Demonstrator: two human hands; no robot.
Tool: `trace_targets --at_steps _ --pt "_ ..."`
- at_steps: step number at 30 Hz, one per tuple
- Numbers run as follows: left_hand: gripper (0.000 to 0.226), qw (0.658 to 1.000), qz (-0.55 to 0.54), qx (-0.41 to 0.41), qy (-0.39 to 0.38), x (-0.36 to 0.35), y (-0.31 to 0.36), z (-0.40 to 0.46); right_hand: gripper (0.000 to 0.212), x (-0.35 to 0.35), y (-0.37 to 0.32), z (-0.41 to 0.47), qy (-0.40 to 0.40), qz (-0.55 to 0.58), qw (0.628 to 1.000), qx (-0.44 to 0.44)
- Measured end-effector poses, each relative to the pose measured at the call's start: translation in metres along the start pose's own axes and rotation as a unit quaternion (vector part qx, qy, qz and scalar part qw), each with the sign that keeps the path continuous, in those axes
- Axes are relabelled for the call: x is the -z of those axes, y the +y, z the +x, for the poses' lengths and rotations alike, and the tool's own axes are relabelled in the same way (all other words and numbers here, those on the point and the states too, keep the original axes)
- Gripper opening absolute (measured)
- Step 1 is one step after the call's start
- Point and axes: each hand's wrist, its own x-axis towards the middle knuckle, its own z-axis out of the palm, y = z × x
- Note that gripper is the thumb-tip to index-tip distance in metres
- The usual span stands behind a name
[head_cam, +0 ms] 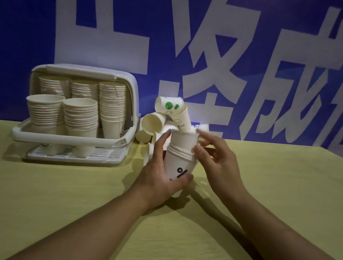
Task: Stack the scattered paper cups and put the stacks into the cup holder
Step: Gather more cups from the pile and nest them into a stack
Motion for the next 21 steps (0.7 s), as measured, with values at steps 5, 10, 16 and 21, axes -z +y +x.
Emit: trace_targets --at_steps 5,10,16,21 --pt "0.084 0.99 -0.004 -0.008 0.138 0.007 0.003 0.001 0.032 -0.004 0.007 -0.004 -0.016 -0.046 0.999 0.004" --pt "0.077 0.96 -0.001 -0.003 0.279 0.026 0.003 0.006 0.043 0.004 0.026 0.003 -0.035 -0.142 0.989 -0.016" --pt "0.079 0.928 0.006 0.02 0.372 0.036 -0.004 0.007 0.062 -0.008 0.029 0.01 -0.152 -0.288 0.941 0.088" --pt "0.078 0.911 -0.017 0.017 0.411 0.04 -0.009 0.008 0.072 -0.031 0.013 0.039 -0.268 -0.437 0.85 0.117"
